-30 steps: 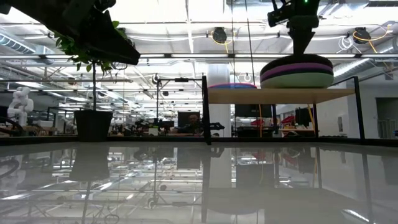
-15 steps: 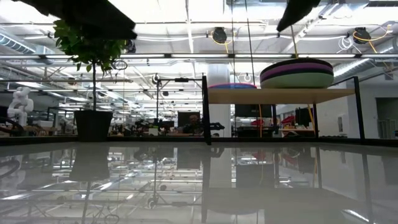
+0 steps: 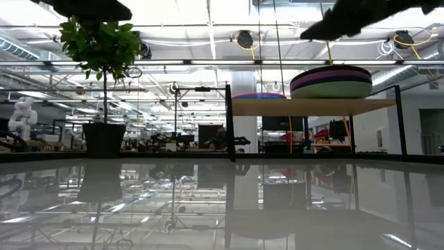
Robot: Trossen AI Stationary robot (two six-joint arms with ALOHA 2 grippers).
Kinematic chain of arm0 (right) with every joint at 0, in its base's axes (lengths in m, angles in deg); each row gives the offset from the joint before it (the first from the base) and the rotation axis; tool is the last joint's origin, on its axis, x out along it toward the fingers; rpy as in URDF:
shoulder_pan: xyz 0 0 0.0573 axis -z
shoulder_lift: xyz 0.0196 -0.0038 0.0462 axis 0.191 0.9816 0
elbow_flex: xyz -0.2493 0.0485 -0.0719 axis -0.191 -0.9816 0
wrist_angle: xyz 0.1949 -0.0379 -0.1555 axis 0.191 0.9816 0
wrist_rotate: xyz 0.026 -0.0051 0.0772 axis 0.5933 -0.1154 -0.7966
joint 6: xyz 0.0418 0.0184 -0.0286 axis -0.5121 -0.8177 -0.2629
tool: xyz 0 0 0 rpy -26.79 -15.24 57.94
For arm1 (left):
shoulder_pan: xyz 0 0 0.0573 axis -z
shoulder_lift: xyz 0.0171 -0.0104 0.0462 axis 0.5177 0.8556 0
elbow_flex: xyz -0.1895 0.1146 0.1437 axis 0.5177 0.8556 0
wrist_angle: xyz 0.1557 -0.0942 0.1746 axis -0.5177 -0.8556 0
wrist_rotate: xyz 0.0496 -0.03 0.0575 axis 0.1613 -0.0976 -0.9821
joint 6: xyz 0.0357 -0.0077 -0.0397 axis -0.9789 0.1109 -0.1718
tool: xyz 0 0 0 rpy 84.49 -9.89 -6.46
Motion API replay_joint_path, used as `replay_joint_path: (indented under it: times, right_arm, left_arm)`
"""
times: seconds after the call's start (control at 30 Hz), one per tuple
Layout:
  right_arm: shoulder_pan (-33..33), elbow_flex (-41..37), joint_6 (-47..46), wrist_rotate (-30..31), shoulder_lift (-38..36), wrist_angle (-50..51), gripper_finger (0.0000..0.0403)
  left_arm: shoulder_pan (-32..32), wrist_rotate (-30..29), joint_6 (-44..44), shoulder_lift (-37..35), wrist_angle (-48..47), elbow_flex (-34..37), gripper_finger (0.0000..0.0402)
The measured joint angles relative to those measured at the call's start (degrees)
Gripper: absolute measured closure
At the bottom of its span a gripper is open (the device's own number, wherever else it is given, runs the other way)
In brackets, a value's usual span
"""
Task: Place and stack plates onto a shelf
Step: Return to Home Position
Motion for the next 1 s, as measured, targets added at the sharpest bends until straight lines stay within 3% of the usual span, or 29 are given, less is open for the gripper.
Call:
replay_joint_path:
  times: [0.1,0.23,0.4,0.63,1.0]
  right_arm:
    - [0.02,-3.78,0.00,-1.53,-1.99,-2.73,0.0347]
    - [0.02,-8.02,0.04,-4.49,-4.42,-5.57,0.0392]
    - [0.04,-12.48,0.79,-5.60,-6.60,-8.97,0.0396]
    - [0.04,-18.47,4.22,-10.39,-8.62,-14.98,0.0402]
    - [0.07,-28.80,4.11,-10.28,-12.34,-23.46,0.0402]
  left_arm:
    - [-0.92,1.65,-0.13,-1.42,1.91,2.04,0.0364]
    - [-3.58,7.25,-3.18,-2.32,13.71,9.08,0.0365]
    - [-7.59,12.03,-5.64,-4.40,25.25,16.41,0.0365]
    - [-12.01,17.40,-3.94,-7.09,26.07,20.95,0.0365]
    - [-12.58,17.57,-4.34,-7.98,26.20,24.38,0.0365]
